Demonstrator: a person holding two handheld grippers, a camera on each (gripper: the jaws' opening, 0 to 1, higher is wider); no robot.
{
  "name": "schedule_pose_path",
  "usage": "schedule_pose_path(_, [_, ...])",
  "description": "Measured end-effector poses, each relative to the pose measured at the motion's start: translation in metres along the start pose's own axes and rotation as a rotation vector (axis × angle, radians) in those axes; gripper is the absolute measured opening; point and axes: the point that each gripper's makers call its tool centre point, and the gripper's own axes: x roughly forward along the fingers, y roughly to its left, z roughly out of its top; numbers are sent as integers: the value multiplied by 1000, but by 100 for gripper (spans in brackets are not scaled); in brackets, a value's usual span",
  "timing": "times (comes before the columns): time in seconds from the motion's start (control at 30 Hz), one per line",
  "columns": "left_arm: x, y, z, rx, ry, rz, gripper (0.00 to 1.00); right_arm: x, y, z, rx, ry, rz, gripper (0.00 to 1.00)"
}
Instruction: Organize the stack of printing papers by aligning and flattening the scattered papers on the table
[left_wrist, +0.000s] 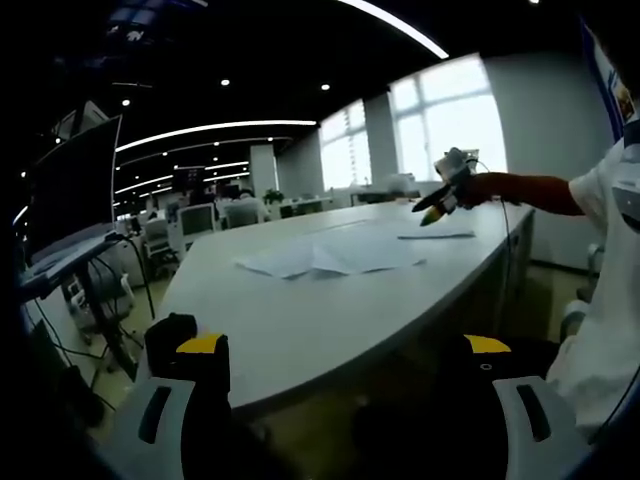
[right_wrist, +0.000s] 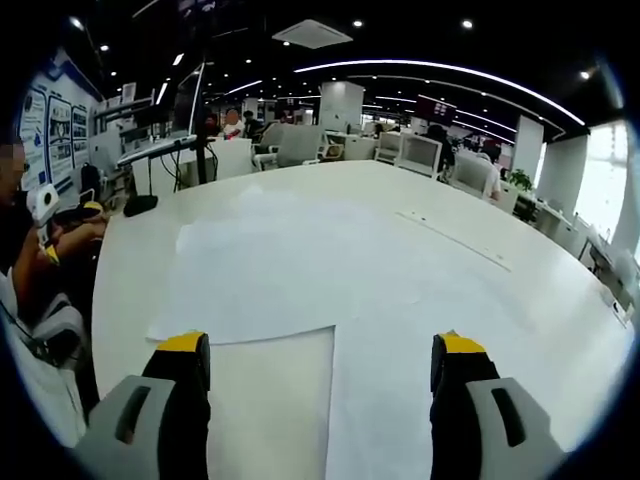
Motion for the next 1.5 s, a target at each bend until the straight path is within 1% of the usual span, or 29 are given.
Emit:
schedule_pose_path(0.33, [-1, 1, -1, 0, 2, 3, 97, 4, 0, -1, -5, 5, -1, 86])
schedule_pose_path(0.7, [-7, 0, 2, 6, -2, 7, 97, 4, 4, -3, -1, 5, -6, 86])
schedule_pose_path(0.83, [-6, 0, 0, 2, 4, 7, 97, 7, 4, -4, 5, 7, -2, 86])
schedule_pose_path(1.0, [-4, -2, 3, 4, 10, -2, 97, 10, 3, -5, 10, 11, 3, 86])
schedule_pose_path(1.13, [-3, 2, 5, 2, 6, 1, 97, 13, 2, -3, 13, 10, 3, 87])
schedule_pose_path(1.5, [-6, 1, 1, -2, 4, 3, 97, 15, -1, -2, 19, 14, -4, 87])
